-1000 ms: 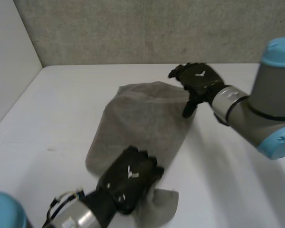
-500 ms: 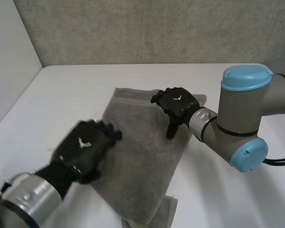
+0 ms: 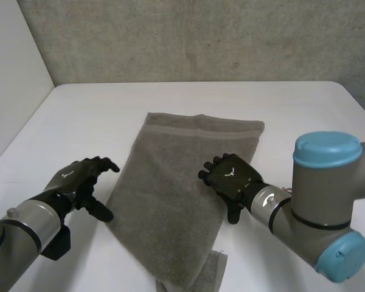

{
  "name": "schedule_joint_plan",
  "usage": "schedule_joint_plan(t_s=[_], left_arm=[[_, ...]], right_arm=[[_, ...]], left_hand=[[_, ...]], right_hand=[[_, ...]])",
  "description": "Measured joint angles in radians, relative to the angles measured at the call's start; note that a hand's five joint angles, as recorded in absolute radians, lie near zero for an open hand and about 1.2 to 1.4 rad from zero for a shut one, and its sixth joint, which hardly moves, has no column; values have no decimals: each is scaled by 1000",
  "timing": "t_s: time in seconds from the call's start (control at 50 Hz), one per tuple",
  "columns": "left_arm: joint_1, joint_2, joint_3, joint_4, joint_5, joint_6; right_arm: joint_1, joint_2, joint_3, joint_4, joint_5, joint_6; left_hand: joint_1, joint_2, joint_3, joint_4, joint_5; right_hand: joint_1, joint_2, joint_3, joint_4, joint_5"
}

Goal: Fold the towel.

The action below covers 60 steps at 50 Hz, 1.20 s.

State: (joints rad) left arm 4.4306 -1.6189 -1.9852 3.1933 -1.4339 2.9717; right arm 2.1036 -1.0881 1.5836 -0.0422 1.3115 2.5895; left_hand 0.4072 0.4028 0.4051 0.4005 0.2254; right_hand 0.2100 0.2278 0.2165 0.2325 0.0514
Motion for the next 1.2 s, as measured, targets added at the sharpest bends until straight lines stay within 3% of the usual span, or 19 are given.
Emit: schedule_joint_plan(t_s=[0.12,0.14,0.18,0.2,0.22,0.24,0.28,0.42,0.74,0.96,1.08,1.2], left_arm=[[34,-25,8,-23,-10,-24],[39,-27,8,-23,-9,-24],[41,-28,8,-23,-8,-24],[43,-27,8,-23,-7,-24],[43,-27,8,-23,-7,-24],[42,-26,7,-22,-7,-24],[42,-25,7,-22,-8,-25],[41,-20,8,-19,-12,-53],[25,-72,30,-23,-10,-96],[-66,-186,60,-20,-20,-84],[-97,-232,75,-15,-56,-83],[-117,-277,103,-6,-143,-76]], right_arm=[[8,6,42,-58,-1,-2],[11,13,50,-85,-1,-2],[12,19,53,-99,-1,-1],[13,28,53,-127,-1,0],[13,31,53,-135,-1,0],[13,35,52,-151,-2,1],[12,39,50,-166,-3,2],[7,18,46,-191,-11,5],[-3,-200,122,-188,21,46],[-6,-258,177,-194,29,60],[-4,-256,187,-195,26,59],[-1,-250,190,-195,25,59]], left_hand=[[-3,-6,-6,-5,-5],[-5,-7,-9,-6,-6],[-5,-7,-9,-6,-6],[-13,-13,-14,-12,-11],[-15,-17,-19,-16,-16],[-24,-25,-27,-24,-22],[-41,-39,-42,-38,-39],[-75,-77,-79,-75,-74],[-166,-168,-168,-165,-164],[-57,-52,-54,-49,-48],[1,4,2,7,9],[29,35,33,38,39]], right_hand=[[20,22,41,21,41],[182,227,241,209,204],[292,358,354,335,325],[495,605,608,579,559],[495,605,608,579,559],[693,853,856,831,804],[735,920,923,912,884],[738,945,962,953,920],[738,945,965,953,925],[738,945,969,958,927],[738,945,969,958,928],[738,945,969,958,931]])
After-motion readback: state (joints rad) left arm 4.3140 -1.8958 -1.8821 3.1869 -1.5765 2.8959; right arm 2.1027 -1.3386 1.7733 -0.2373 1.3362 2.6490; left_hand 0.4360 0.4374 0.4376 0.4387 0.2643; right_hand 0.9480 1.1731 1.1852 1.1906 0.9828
